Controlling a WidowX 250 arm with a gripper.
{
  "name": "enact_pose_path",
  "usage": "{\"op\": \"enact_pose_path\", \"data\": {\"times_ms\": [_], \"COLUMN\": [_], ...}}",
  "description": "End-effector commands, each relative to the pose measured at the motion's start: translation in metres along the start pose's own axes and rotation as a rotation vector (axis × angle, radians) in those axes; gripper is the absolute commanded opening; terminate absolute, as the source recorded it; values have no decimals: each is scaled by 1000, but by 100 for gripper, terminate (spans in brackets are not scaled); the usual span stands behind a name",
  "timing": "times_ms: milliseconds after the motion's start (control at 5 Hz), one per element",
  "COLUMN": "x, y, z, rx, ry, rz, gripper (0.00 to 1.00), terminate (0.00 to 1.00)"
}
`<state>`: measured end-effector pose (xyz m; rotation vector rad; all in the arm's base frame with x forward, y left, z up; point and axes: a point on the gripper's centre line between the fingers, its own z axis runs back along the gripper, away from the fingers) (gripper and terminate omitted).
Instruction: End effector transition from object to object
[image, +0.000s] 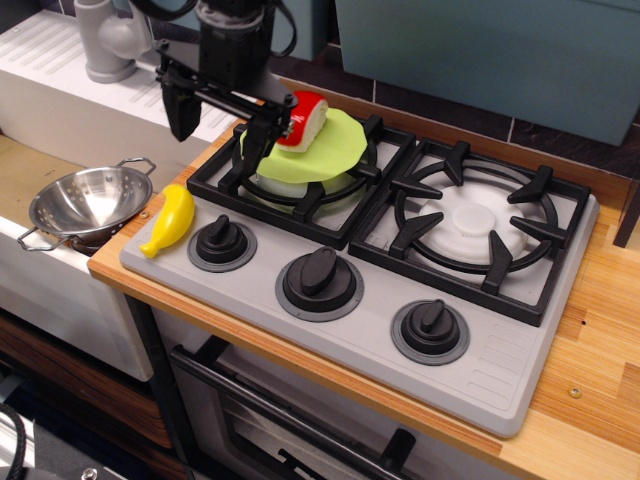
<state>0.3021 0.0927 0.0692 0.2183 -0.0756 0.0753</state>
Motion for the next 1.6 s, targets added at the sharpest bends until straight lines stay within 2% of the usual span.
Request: {"op": "enact_pose_path", "data": {"times_ms": [0, 400, 800, 1200, 1400], "x": [6, -10, -13, -24, -35], "y": [21, 31, 33, 28, 32], "z": [6, -3, -12, -16, -17], "rx": [4, 28, 17, 16, -7], "ry": [-76, -94, -95, -71, -54], "rz": [-17, -25, 8, 24, 28], "gripper": [100, 100, 100, 100, 100], "terminate": [0, 0, 0, 0, 100]}}
